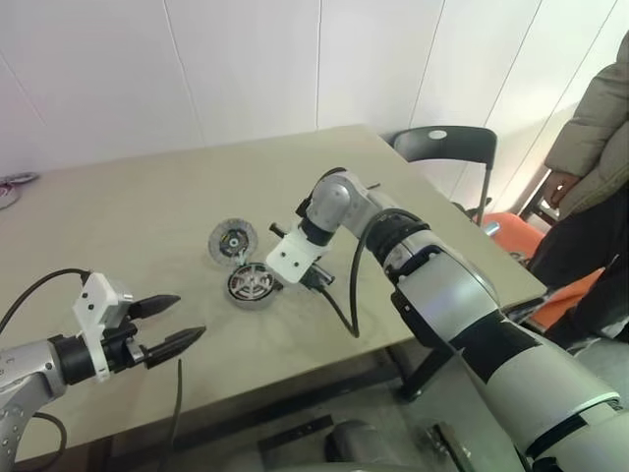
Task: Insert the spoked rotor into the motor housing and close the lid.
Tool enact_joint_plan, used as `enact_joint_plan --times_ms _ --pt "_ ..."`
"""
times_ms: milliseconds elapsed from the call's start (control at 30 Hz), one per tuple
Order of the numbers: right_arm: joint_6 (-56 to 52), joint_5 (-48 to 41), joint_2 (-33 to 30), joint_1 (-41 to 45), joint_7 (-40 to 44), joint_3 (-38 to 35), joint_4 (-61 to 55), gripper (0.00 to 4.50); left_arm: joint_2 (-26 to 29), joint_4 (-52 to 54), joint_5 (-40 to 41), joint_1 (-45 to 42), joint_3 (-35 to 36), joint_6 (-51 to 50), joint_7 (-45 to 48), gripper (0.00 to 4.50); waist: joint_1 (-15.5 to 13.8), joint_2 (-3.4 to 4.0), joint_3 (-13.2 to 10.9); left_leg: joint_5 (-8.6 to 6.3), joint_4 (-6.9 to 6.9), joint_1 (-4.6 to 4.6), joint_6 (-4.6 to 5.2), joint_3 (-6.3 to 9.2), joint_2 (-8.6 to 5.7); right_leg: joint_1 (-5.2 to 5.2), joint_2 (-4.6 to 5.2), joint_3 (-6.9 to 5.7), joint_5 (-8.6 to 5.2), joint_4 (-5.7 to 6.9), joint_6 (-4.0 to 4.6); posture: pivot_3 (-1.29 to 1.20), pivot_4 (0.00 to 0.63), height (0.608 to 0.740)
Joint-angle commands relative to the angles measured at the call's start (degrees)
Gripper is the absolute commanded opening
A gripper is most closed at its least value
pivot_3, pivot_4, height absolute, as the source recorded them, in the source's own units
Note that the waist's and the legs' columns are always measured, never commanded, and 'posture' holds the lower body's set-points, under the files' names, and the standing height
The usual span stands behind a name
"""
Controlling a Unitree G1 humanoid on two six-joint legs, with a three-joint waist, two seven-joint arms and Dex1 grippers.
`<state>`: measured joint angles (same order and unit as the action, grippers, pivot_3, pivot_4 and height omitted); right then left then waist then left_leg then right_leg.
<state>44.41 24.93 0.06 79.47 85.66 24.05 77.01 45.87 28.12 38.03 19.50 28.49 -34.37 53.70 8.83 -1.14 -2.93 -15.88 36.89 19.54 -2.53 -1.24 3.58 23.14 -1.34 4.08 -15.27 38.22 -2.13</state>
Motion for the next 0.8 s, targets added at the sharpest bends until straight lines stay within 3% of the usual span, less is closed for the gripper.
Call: enact_joint_plan --times_ms 33,133,233,333,467,800 --pt "1.2 0.5 0.2 0.2 -3.6 1.1 -3.3 0.03 -0.2 2.3 0.8 0.2 1.1 0.6 -0.5 4.33 0.0 0.00 0.0 0.00 -0.02 0.03 0.00 -0.01 0.00 0.04 0.00 0.01 0.02 0.00 0.02 0.00 0.000 0.740" --pt "4.9 3.2 -0.1 0.0 -10.9 3.2 -3.9 0.03 -0.6 2.8 1.0 1.2 1.7 0.7 -0.7 4.33 0.0 -0.01 0.0 0.00 -0.07 0.04 0.00 -0.02 -0.01 0.08 0.00 0.02 0.02 -0.03 0.04 0.00 0.000 0.740" --pt "5.7 2.9 0.2 0.1 -12.8 3.5 -3.4 0.03 -0.9 3.3 1.0 1.8 1.9 0.7 -1.0 4.33 0.0 -0.03 0.0 0.00 -0.08 0.08 -0.01 -0.05 -0.01 0.15 0.00 0.08 0.01 -0.03 0.05 0.00 0.000 0.740" --pt "6.8 3.8 -0.1 0.3 -14.9 4.5 -3.1 0.63 -0.9 3.5 1.2 2.1 2.1 0.7 -1.2 4.33 0.0 -0.06 0.0 0.00 -0.08 0.08 0.00 -0.06 -0.01 0.14 0.00 0.08 0.00 -0.04 0.05 0.00 0.000 0.740" --pt "5.6 6.2 -0.4 1.0 -19.4 6.3 -2.8 1.92 -0.8 3.3 1.2 1.9 2.0 0.7 -1.2 4.33 0.0 -0.07 0.0 0.00 -0.07 0.07 0.00 -0.06 -0.01 0.15 0.00 0.09 -0.01 -0.04 0.05 0.00 0.000 0.740" --pt "11.3 19.2 -3.0 2.4 -39.9 17.1 -2.6 1.92 -0.4 3.0 1.5 1.1 1.9 0.5 -1.4 4.33 0.0 -0.11 0.0 0.00 -0.08 0.15 -0.01 -0.11 -0.03 0.25 0.02 0.17 -0.01 -0.05 0.10 0.00 0.000 0.740"
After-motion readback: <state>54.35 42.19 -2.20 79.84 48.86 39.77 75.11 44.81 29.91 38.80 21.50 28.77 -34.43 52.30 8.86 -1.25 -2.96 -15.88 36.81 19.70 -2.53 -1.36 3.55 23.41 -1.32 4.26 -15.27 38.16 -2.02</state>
